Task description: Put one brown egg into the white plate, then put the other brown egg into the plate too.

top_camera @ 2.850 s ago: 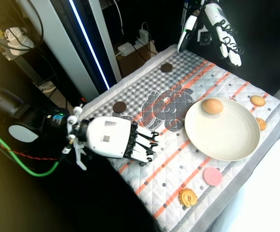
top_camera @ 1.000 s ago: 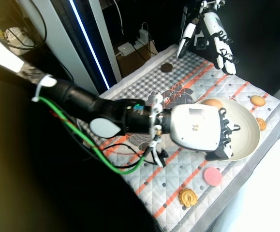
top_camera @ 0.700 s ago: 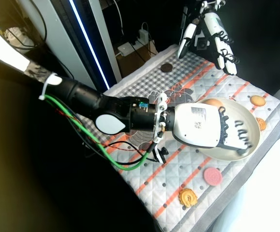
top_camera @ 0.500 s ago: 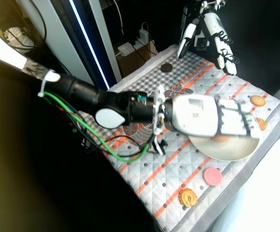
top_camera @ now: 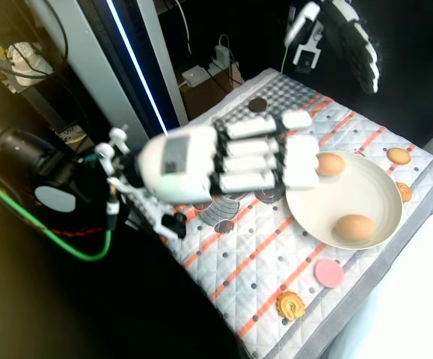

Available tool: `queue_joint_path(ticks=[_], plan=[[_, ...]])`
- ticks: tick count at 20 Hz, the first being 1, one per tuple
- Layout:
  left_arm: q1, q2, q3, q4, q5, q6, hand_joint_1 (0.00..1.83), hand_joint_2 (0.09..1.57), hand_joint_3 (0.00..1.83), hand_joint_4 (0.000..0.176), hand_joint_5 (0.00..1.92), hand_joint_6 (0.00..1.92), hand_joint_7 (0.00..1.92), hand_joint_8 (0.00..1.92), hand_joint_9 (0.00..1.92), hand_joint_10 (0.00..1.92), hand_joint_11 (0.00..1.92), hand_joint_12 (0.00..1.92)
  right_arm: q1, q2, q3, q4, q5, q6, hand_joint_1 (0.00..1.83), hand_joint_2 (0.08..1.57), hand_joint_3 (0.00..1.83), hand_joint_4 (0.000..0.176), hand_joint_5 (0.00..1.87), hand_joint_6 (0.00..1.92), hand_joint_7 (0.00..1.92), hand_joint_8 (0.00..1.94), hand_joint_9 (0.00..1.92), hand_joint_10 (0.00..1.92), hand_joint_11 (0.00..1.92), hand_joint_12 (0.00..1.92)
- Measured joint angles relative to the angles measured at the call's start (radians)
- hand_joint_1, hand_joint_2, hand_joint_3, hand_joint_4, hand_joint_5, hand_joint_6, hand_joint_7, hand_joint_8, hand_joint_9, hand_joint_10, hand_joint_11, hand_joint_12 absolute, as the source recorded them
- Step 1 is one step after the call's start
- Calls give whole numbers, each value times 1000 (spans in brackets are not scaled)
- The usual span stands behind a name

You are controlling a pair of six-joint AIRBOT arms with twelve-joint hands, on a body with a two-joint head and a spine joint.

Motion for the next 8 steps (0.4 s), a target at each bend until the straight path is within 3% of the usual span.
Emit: queue_joint_path(ticks=[1, 2, 3, 4, 5, 6, 7, 8], plan=[[8, -1, 0, -10, -41, -28, 581, 842, 0, 168, 0, 0, 0, 0, 0, 0, 21, 9, -54, 34, -35, 38, 52, 0, 853, 895, 0, 151, 139, 15, 80, 7, 0, 0, 0, 0], [18, -8, 0, -8, -79, -47, 519, 849, 0, 166, 0, 0, 0, 0, 18, 6, 74, 36, -99, 68, -57, 55, 100, 0, 806, 869, 0, 171, 145, 15, 102, 14, 0, 0, 0, 0], [33, -21, 0, 6, -124, -74, 484, 875, 6, 140, 0, 0, 0, 0, 3, 0, 115, 59, -163, 97, -81, 121, 199, 0, 789, 842, 0, 175, 149, 6, 131, 7, 22, 2, 0, 0], [40, -26, -1, 12, -137, -89, 494, 877, 6, 147, 0, 0, 0, 0, 0, 0, 113, 64, -189, 102, -90, 164, 248, 0, 768, 822, 0, 176, 146, 2, 127, 2, 38, 7, 4, 1], [58, -31, -6, 25, -163, -107, 512, 925, 0, 139, 0, 0, 0, 0, 19, 0, 22, 365, -243, 106, -106, 229, 327, 0, 782, 833, 0, 176, 156, 5, 125, 0, 43, 8, 15, 6], [75, -32, -16, 21, -187, -114, 494, 932, 0, 152, 0, 0, 0, 0, 61, 7, 4, 578, -275, 108, -118, 261, 364, -1, 757, 846, 1, 176, 156, 5, 125, 0, 50, 9, 37, 16], [81, -32, -16, 12, -199, -134, 437, 970, 0, 140, 0, 0, 0, 0, 75, 6, 0, 657, -279, 109, -126, 260, 369, -2, 736, 842, 0, 176, 135, 0, 114, 0, 48, 7, 48, 21], [77, -32, -9, 5, -203, -147, 343, 998, 2, 113, 0, 0, 17, 2, 74, 3, 0, 751, -265, 109, -124, 242, 368, -2, 753, 862, 1, 169, 103, 0, 164, 3, 106, 9, 89, 48]])
